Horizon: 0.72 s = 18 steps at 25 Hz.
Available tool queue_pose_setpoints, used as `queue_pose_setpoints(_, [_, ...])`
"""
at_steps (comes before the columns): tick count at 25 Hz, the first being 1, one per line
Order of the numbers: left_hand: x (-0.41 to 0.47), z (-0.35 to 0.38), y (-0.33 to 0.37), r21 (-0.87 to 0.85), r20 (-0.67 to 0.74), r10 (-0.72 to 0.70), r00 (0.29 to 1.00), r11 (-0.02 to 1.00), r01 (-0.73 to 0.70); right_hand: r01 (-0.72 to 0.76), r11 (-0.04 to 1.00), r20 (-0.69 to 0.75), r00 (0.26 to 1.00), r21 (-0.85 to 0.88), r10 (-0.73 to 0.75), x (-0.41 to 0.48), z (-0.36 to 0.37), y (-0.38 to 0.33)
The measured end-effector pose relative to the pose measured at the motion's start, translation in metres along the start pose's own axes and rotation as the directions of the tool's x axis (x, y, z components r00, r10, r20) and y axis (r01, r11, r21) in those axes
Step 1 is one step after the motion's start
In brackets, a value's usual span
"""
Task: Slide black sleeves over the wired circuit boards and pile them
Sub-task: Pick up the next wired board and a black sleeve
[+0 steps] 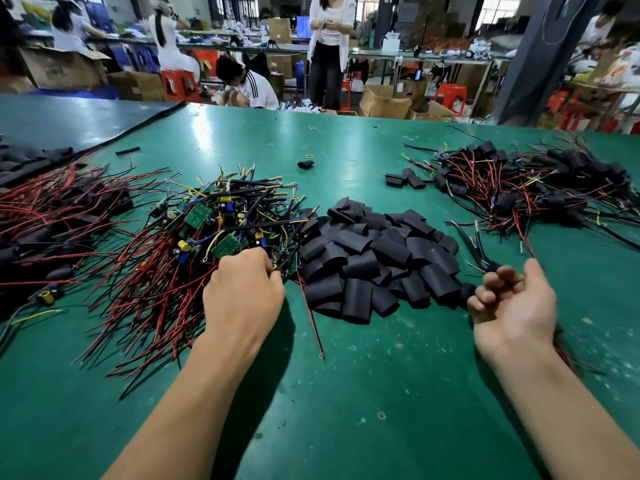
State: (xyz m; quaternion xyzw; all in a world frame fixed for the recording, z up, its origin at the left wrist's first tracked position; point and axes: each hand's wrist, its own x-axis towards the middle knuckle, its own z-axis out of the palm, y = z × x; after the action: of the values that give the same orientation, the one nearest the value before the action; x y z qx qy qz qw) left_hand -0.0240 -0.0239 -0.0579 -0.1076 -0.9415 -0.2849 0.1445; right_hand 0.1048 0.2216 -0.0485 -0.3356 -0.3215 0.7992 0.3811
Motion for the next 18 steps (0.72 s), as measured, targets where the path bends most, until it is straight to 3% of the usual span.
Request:
queue_pose_setpoints(3, [-0.006,0.009,0.006,-0.054,0.020,0.051,0.999,0.997,-0.049,0.073,0.977,0.097,0.994,-0.201,-0.054,-0.008,0.003,0.017])
queue_pose_setpoints(5, [-0.011,0.018,0.010,-0.031,0.069,0.088,0.994,0.996,-0.086,0.185,0.914,0.237,0.966,-0.360,-0.102,-0.014,0.004,0.029])
queue_pose_setpoints(11, [-0.009,0.027,0.013,0.028,0.112,0.196,0.974,0.979,-0.200,0.549,0.642,0.592,0.786,-0.535,-0.179,-0.034,0.006,0.049])
queue_pose_setpoints(14, [-0.010,0.028,0.015,0.101,0.168,0.195,0.966,0.972,-0.213,0.630,0.554,0.657,0.731,-0.544,-0.185,-0.040,0.005,0.048])
queue_pose_setpoints(18, [-0.004,0.028,0.016,0.057,0.171,0.150,0.974,0.985,-0.162,0.649,0.475,0.668,0.727,-0.594,-0.159,-0.041,0.006,0.048])
